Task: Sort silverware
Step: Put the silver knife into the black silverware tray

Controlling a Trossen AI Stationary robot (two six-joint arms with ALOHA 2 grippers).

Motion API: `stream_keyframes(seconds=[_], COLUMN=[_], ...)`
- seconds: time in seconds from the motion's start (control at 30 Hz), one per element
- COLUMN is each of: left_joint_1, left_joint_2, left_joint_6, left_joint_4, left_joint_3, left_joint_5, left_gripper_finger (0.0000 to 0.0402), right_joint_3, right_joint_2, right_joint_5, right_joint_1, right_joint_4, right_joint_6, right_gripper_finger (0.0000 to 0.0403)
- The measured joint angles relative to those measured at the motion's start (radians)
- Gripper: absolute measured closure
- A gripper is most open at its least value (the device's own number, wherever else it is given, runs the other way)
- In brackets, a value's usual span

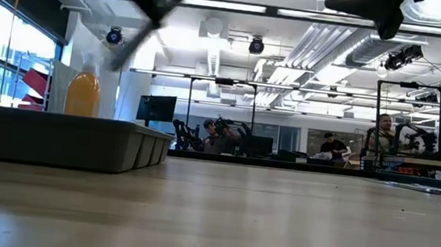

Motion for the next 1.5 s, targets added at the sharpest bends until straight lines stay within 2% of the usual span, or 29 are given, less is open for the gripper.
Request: stream_keyframes(seconds=[0.1, 0.23, 0.37, 0.57, 0.8, 1.1, 1.3, 1.37, 1.5], left_joint_1=[-0.014, -0.028, -0.035, -0.02, -0.018, -0.02, -0.025, -0.038, -0.083], left_joint_2=[-0.005, -0.004, -0.003, -0.003, -0.003, -0.003, -0.003, -0.003, -0.004], left_joint_6=[-0.148, -0.245, -0.256, -0.228, -0.195, -0.17, -0.252, -0.294, -0.392], left_joint_4=[-0.206, -0.299, -0.305, -0.226, -0.181, -0.2, -0.348, -0.417, -0.511], left_joint_3=[-0.002, -0.082, -0.185, -0.32, -0.407, -0.431, -0.375, -0.336, -0.239], left_joint_5=[0.047, 0.121, 0.143, 0.16, 0.174, 0.21, 0.113, 0.046, -0.117], left_gripper_finger=[0.0401, 0.0401, 0.0401, 0.0401, 0.0398, 0.0341, 0.0308, 0.0305, 0.0303], right_joint_3=[0.0, 0.0, 0.0, 0.0, 0.0, 0.0, 0.0, 0.0, 0.0], right_joint_2=[0.024, 0.052, 0.072, 0.078, 0.078, 0.078, 0.077, 0.067, 0.026], right_joint_5=[0.0, 0.022, 0.022, 0.024, 0.024, 0.025, 0.025, 0.026, 0.065], right_joint_1=[-0.002, -0.003, -0.003, -0.004, -0.004, -0.004, -0.004, -0.004, -0.049], right_joint_4=[0.0, 0.001, -0.001, -0.023, -0.029, -0.039, -0.057, -0.084, -0.242], right_joint_6=[0.001, 0.018, 0.031, 0.063, 0.064, 0.064, 0.054, 0.057, 0.21], right_gripper_finger=[0.0199, 0.0199, 0.0199, 0.0199, 0.0199, 0.0199, 0.0199, 0.0199, 0.0199])
